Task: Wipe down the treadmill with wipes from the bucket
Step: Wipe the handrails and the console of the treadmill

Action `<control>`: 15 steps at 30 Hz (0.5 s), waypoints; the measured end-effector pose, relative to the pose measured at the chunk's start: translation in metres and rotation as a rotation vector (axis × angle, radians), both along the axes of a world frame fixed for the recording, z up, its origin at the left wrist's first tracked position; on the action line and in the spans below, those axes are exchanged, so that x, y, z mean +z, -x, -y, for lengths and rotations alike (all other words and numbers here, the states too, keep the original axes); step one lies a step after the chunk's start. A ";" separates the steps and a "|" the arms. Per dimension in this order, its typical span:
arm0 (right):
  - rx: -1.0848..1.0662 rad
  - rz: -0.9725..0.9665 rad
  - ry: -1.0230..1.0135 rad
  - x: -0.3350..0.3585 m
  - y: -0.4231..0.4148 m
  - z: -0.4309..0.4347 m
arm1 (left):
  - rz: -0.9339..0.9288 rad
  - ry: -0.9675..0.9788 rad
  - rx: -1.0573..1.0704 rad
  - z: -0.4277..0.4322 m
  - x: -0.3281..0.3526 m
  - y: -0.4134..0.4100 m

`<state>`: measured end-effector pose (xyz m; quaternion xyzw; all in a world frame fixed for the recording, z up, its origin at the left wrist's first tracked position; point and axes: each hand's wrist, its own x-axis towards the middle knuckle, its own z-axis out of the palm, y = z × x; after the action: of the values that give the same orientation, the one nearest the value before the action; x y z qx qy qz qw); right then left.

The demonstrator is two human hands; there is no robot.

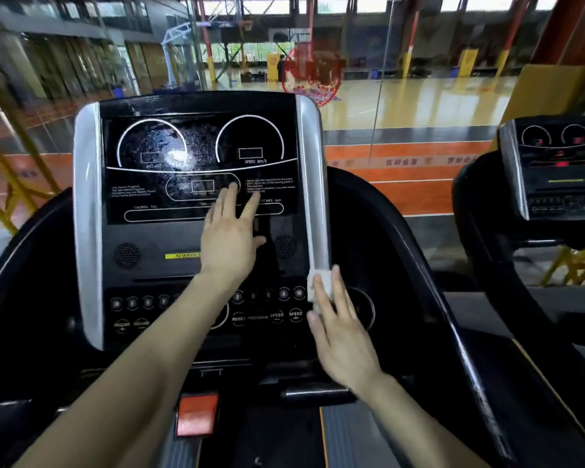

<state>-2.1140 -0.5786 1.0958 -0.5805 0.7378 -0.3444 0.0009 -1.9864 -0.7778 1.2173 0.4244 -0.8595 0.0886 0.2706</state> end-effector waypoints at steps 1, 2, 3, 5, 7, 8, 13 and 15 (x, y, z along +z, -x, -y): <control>-0.007 -0.024 0.024 0.013 0.011 0.016 | -0.002 0.021 0.006 -0.010 -0.008 0.000; -0.013 -0.053 0.055 0.029 0.023 0.035 | 0.002 0.035 0.015 -0.021 -0.016 -0.001; -0.013 -0.067 0.077 0.046 0.033 0.053 | 0.008 0.037 0.024 -0.031 -0.023 -0.001; -0.006 -0.065 0.104 0.072 0.044 0.078 | 0.009 -0.002 0.030 -0.045 -0.033 -0.003; -0.005 -0.097 0.118 0.071 0.043 0.082 | 0.009 -0.062 0.026 -0.048 -0.034 -0.004; -0.012 -0.135 0.117 0.059 0.037 0.074 | 0.021 -0.085 0.020 -0.046 -0.034 -0.006; 0.104 -0.208 -0.020 -0.043 0.006 -0.021 | 0.101 -0.088 -0.018 -0.039 -0.044 -0.015; 0.153 -0.209 -0.049 -0.059 0.014 -0.037 | 0.117 -0.081 -0.015 -0.041 -0.051 -0.014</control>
<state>-2.1277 -0.5420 1.0366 -0.6677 0.6956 -0.2629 -0.0359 -1.9724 -0.7364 1.1659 0.4226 -0.8799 0.0766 0.2032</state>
